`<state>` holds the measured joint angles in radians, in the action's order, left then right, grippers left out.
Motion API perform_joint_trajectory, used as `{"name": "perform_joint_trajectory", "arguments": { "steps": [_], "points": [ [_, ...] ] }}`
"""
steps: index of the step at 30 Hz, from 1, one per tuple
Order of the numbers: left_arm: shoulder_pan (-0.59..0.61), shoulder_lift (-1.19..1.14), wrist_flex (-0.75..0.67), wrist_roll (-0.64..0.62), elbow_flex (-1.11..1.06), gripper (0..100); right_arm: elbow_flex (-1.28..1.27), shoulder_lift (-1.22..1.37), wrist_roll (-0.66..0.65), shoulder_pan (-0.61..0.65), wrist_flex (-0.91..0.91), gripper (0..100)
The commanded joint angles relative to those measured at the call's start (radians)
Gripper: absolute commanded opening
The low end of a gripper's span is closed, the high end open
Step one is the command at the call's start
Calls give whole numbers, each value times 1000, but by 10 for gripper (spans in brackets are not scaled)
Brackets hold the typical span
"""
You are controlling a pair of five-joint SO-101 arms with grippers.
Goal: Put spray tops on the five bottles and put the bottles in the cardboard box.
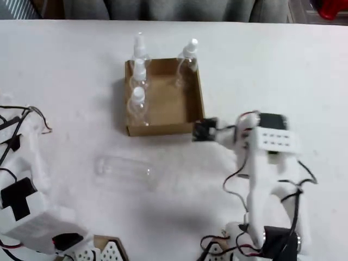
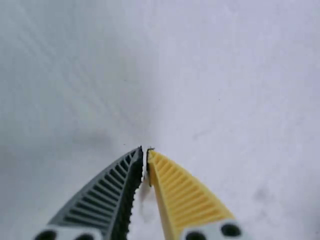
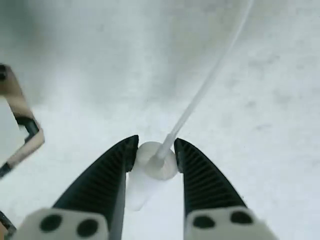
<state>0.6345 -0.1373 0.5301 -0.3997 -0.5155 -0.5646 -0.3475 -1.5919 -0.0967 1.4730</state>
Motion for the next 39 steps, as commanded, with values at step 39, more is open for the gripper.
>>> {"name": "perform_joint_trajectory", "arguments": {
  "steps": [39],
  "points": [
    [-54,56,-15,61,-3,20,-43,-28,269,-545,-271,23]
  ]
}}
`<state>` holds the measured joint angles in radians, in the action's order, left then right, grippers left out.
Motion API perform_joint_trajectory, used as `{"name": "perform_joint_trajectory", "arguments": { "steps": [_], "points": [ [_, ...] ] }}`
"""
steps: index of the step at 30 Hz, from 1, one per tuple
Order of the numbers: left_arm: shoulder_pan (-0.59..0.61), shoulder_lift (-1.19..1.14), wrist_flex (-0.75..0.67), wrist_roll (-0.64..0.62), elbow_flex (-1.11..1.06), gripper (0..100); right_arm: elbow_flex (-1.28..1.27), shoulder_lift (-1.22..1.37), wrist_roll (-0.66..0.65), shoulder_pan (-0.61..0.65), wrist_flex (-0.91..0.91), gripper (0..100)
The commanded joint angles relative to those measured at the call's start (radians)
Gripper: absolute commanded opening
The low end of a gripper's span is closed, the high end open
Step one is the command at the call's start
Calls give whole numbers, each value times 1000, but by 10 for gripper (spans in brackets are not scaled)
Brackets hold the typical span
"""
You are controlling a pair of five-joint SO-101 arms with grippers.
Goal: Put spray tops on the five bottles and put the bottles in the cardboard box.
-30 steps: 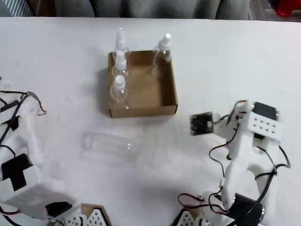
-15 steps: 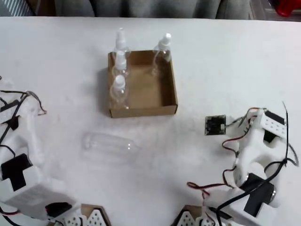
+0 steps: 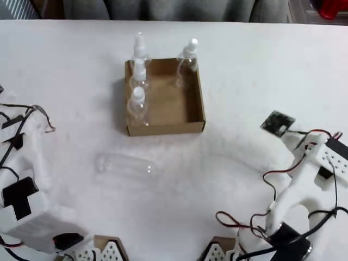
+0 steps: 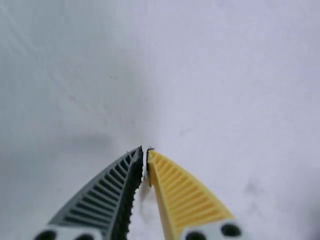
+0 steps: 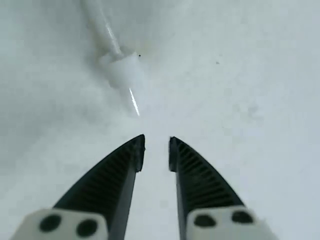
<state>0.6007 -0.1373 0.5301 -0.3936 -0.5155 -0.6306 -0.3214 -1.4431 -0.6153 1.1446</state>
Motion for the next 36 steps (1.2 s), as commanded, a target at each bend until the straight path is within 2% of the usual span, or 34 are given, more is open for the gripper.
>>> {"name": "perform_joint_trajectory", "arguments": {
  "steps": [1,6,10,14,21,27,30,33,36],
  "points": [
    [-25,56,-15,77,-3,20,25,-62,149,-33,77,23],
    [-28,56,-15,109,-3,20,-23,-111,336,-70,162,23],
    [-35,54,-15,110,-3,20,-130,-174,528,-90,160,23],
    [-48,54,-21,112,-11,20,-230,-269,666,-105,160,23],
    [-81,54,-23,112,-23,20,-411,-509,939,-50,96,23],
    [-90,54,-23,112,-23,20,-629,-746,979,-27,-104,27],
    [-102,54,-23,112,-23,20,-701,-832,1020,62,-137,28],
    [-107,54,-23,114,-23,20,-746,-869,1103,105,-171,28],
    [-107,54,-23,114,-23,20,-749,-851,1138,97,-208,28]
  ]
}}
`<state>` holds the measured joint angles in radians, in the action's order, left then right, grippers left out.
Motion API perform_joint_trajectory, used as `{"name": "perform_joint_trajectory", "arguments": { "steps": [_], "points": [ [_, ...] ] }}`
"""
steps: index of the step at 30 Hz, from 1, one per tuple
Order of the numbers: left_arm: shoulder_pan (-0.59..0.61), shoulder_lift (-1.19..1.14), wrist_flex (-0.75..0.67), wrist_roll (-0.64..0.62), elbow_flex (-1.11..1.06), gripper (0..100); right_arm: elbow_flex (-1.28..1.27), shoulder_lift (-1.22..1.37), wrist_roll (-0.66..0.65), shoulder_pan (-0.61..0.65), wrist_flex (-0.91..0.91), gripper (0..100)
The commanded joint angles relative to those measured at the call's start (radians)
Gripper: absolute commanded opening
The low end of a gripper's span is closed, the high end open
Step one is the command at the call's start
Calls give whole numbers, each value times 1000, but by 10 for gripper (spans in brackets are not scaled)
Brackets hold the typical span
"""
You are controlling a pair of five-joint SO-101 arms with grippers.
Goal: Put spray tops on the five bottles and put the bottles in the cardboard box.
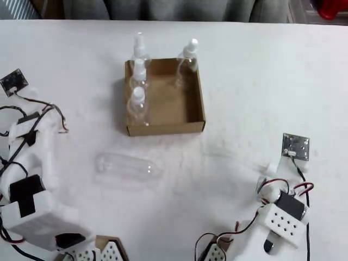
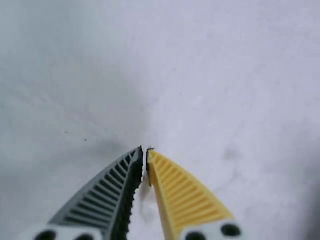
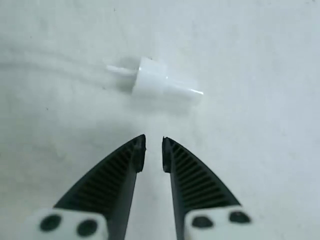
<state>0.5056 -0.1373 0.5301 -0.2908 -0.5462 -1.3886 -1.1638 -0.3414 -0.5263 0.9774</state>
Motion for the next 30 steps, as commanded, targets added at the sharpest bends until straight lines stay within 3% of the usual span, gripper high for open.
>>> {"name": "perform_joint_trajectory", "arguments": {
  "steps": [1,7,14,19,30],
  "points": [
    [-12,54,-23,11,8,20,6,2,37,7,-58,28],
    [-12,54,-23,11,8,20,29,174,37,-44,-183,27],
    [-12,54,-23,11,8,20,187,486,32,-53,-205,24],
    [-12,54,-23,11,6,20,267,624,40,-128,-251,24],
    [-12,47,-23,11,8,20,384,817,40,-96,-300,23]
  ]
}}
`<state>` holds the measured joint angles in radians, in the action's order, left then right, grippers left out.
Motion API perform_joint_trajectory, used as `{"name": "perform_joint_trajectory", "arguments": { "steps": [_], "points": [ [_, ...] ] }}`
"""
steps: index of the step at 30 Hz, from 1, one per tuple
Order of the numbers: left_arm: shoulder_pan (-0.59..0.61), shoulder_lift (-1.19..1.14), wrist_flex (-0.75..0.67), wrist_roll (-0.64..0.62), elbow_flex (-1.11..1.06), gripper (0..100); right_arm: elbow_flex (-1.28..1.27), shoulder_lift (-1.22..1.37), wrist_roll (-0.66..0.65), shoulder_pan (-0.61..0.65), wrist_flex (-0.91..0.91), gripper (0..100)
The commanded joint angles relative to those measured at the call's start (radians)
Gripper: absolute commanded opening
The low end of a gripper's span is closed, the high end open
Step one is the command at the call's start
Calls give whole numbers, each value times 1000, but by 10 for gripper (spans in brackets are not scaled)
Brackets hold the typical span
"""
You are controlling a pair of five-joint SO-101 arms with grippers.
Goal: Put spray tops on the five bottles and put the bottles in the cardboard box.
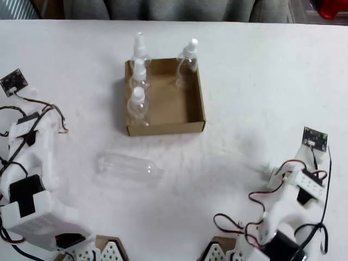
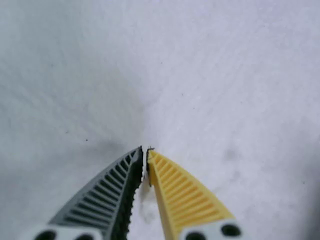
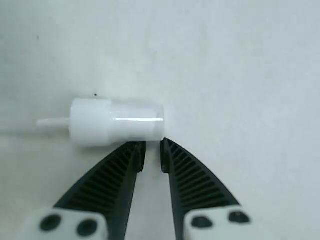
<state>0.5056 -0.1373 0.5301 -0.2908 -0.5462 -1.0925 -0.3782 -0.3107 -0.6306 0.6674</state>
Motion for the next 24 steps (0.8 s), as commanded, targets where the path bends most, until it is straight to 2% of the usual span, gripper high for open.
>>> {"name": "perform_joint_trajectory", "arguments": {
  "steps": [1,15,24],
  "points": [
    [-12,35,-23,11,15,20,114,56,9,13,18,23],
    [-12,-31,-14,11,72,20,594,414,209,31,82,23],
    [-12,-31,-15,11,72,20,933,568,219,101,378,23]
  ]
}}
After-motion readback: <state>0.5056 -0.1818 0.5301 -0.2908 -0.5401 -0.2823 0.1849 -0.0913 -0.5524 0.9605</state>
